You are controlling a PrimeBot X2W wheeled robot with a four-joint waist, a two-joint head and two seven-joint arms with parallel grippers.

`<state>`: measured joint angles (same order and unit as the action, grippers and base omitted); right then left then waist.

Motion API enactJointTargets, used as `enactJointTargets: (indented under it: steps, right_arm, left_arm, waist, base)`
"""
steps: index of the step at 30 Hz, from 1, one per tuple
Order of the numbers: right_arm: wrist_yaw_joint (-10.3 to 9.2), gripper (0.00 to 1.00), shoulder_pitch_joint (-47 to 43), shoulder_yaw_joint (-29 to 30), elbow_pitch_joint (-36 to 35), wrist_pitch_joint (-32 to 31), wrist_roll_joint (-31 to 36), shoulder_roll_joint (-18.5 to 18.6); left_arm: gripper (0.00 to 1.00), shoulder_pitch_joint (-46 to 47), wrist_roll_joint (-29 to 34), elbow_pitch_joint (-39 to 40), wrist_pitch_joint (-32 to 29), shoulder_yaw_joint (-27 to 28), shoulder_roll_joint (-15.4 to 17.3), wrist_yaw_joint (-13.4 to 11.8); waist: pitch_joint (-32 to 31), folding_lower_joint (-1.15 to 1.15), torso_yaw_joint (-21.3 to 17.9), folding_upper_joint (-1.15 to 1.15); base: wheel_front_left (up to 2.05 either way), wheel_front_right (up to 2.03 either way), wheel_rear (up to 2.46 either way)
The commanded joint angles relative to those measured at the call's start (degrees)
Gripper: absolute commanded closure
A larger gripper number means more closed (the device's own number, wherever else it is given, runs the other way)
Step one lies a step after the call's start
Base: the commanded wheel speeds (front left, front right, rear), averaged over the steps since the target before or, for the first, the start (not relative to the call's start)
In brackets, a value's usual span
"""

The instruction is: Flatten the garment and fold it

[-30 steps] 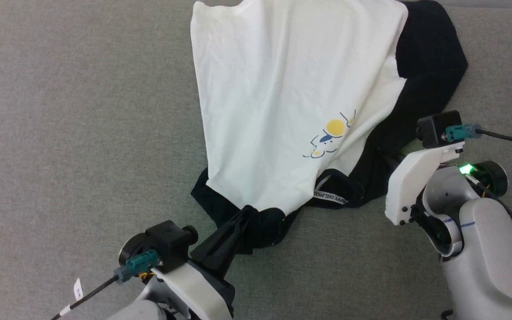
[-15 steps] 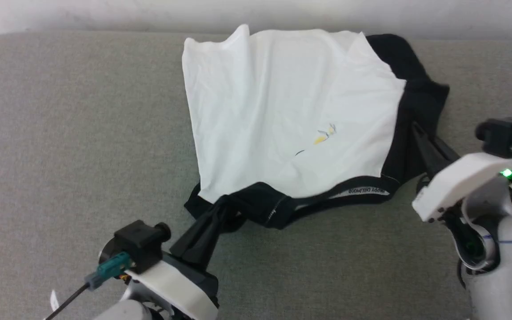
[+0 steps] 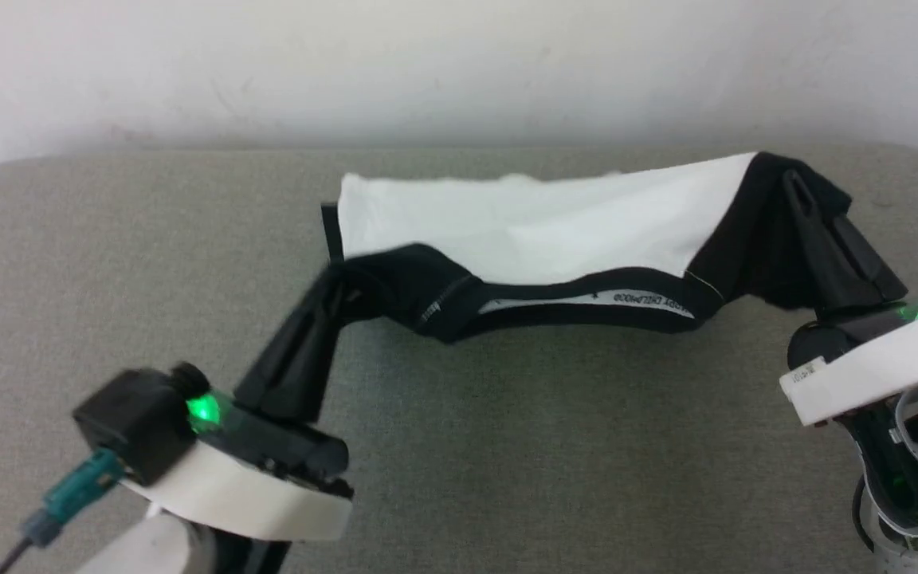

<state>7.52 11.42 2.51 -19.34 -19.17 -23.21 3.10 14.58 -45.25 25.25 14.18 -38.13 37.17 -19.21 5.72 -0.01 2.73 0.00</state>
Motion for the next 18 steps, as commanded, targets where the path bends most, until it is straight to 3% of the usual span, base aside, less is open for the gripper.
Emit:
enactJointTargets:
  steps: [1, 10, 18]
  right_arm:
    - [-0.03, 1.00, 0.7, -0.7, -2.0, -0.4, 0.0, -0.2]
    - [-0.03, 1.00, 8.9, -3.0, -8.1, -6.1, -0.2, -0.2]
    - [-0.03, 1.00, 17.8, -2.5, -1.8, -12.5, -1.7, -0.2]
  left_arm:
    - [1.00, 1.6, 0.9, 1.3, 0.5, 1.4, 0.3, -0.8]
    - [1.00, 11.4, 2.4, 6.0, -3.8, 5.9, 1.0, -3.5]
    - [1.00, 21.8, -0.7, 0.2, -11.0, 6.8, -1.3, -3.0]
  waist:
    - [-2.5, 0.01, -1.3, 0.00]
    - [-5.0, 0.01, -2.2, 0.00]
    - [-5.4, 0.01, -2.6, 0.00]
  base:
    - [0.00, 0.00, 0.00]
    - [0.00, 0.00, 0.00]
    - [0.00, 0.00, 0.00]
